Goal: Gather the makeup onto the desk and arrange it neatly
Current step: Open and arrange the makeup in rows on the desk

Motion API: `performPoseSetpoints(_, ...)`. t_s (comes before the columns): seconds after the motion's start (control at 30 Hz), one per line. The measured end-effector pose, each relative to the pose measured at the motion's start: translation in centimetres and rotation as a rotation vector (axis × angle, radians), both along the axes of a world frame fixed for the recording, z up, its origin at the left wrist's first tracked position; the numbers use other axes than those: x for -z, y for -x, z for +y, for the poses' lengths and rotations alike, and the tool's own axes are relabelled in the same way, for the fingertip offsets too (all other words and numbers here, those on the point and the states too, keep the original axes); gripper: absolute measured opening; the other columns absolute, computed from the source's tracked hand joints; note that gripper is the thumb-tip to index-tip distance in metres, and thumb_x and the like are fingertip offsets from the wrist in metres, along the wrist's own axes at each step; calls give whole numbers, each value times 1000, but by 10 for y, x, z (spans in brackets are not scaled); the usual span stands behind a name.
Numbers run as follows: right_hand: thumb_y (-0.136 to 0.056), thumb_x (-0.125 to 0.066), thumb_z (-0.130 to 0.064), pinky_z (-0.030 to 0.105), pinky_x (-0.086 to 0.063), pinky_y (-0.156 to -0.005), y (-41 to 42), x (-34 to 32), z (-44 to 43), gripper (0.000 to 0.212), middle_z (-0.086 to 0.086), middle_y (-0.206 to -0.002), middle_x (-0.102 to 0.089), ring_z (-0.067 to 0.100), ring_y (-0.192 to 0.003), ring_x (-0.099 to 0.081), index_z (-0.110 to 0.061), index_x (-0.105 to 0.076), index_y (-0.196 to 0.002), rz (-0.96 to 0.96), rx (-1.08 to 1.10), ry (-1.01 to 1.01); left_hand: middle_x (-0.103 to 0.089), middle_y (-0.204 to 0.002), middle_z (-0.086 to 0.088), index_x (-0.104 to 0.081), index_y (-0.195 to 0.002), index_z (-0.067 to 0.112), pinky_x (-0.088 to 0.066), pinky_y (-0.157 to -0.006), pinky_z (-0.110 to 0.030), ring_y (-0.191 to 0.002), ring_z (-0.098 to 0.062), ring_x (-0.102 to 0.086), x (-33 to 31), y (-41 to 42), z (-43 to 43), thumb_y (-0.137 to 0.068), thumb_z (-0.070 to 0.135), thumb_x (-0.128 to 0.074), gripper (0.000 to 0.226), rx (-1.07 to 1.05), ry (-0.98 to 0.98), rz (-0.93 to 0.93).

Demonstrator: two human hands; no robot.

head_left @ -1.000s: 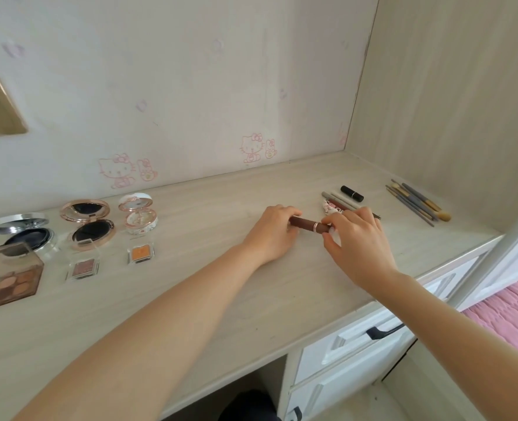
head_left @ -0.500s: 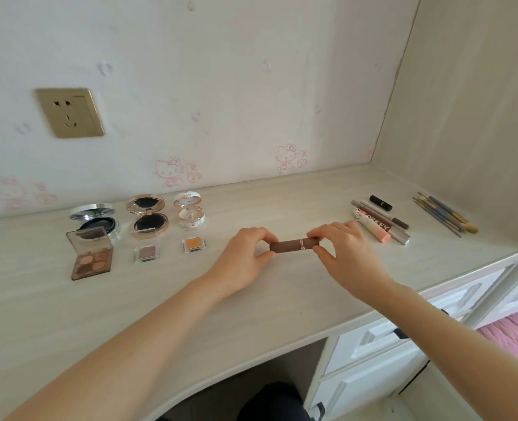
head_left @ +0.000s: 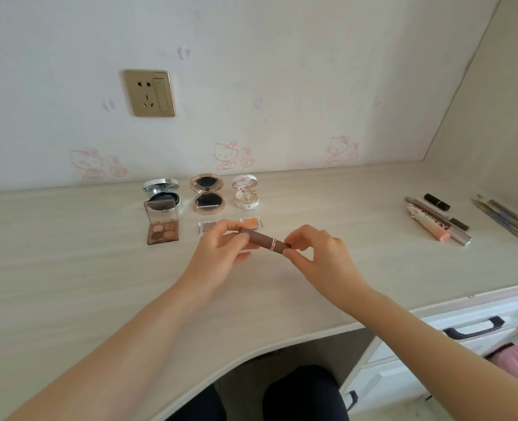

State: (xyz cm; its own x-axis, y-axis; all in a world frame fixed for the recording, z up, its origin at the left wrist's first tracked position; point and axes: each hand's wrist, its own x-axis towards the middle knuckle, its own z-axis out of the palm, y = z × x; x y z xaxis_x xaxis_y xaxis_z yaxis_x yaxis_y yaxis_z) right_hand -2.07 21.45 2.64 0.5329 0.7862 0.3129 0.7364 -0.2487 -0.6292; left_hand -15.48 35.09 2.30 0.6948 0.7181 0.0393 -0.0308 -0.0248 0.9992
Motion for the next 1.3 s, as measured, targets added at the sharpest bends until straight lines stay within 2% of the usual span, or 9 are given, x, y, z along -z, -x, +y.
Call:
performPoseSetpoints(0.2, -89, -63, -28, 7, -37, -53, 30, -9, 30, 2, -13, -77, -72, -1, -75, -58, -26, -63, -89, 326, 49, -128, -71, -106, -14, -65, -107, 0, -54, -90, -35, -101, -24, -68, 2, 22, 6, -94, 12, -57, 20, -112, 312, -156)
performPoseSetpoints(0.53, -88, -62, -25, 9, -40, -53, 50, -3, 50, 6, -11, -77, -73, 5, -77, -63, -22, -67, -90, 387, -24, -15, -73, -99, -14, -58, -109, -1, -51, -94, -36, -100, -21, -69, 3, 30, 8, -91, 6, -61, 20, -163, 272, -216)
performPoseSetpoints(0.63, -88, -62, -22, 9, -44, -66, 47, -1, 52, 12, -10, -88, -71, 4, -84, -63, -22, -66, -100, 296, -34, 18, -74, -94, -13, -61, -109, 3, -55, -88, -37, -93, -22, -71, 0, 31, 9, -90, 7, -62, 20, -188, 175, -166)
performPoseSetpoints(0.73, -90, -59, -22, 9, -44, -62, 42, -2, 52, 15, -10, -91, -67, 5, -80, -62, -25, -63, -105, 291, -33, 1, -70, -94, -14, -63, -108, 10, -57, -81, -41, -83, -24, -72, -1, 35, 10, -90, 9, -62, 18, -184, 43, -83)
performPoseSetpoints(0.83, -93, -53, -27, 15, -45, -62, 38, -3, 52, 22, -8, -93, -68, 7, -81, -64, -27, -59, -114, 377, -64, -34, -66, -93, -6, -64, -109, 15, -59, -73, -36, -71, -19, -69, 0, 37, 13, -89, 10, -64, 21, -158, -126, 12)
performPoseSetpoints(0.93, -96, -49, -35, 18, -43, -63, 39, -6, 51, 28, -7, -95, -67, 7, -80, -66, -29, -53, -123, 430, -134, -53, -66, -93, 7, -65, -109, 26, -53, -73, -26, -75, -14, -63, 4, 38, 18, -88, 17, -66, 23, -125, -428, 160)
performPoseSetpoints(1.07, -96, -49, -33, 17, -48, -68, 40, -5, 50, 21, -5, -88, -69, 8, -75, -65, -24, -62, -110, 359, -197, -1, -63, -93, 11, -64, -106, 25, -41, -72, -8, -81, -2, -57, 8, 41, 16, -83, 16, -71, 26, -112, -702, 264)
performPoseSetpoints(1.2, -93, -54, -22, 11, -45, -71, 37, 2, 47, 15, -9, -83, -70, 1, -78, -62, -24, -65, -102, 249, -206, 69, -63, -92, 12, -60, -111, 26, -40, -76, -4, -86, -1, -59, 10, 43, 18, -78, 15, -76, 38, -90, -776, 301)
performPoseSetpoints(1.3, -90, -56, -17, 6, -39, -68, 33, 7, 42, 16, -8, -91, -67, 0, -85, -59, -23, -64, -103, 188, -209, 60, -62, -95, 8, -64, -107, 21, -38, -76, -8, -88, -7, -56, 8, 44, 21, -79, 17, -75, 30, -50, -895, 371)
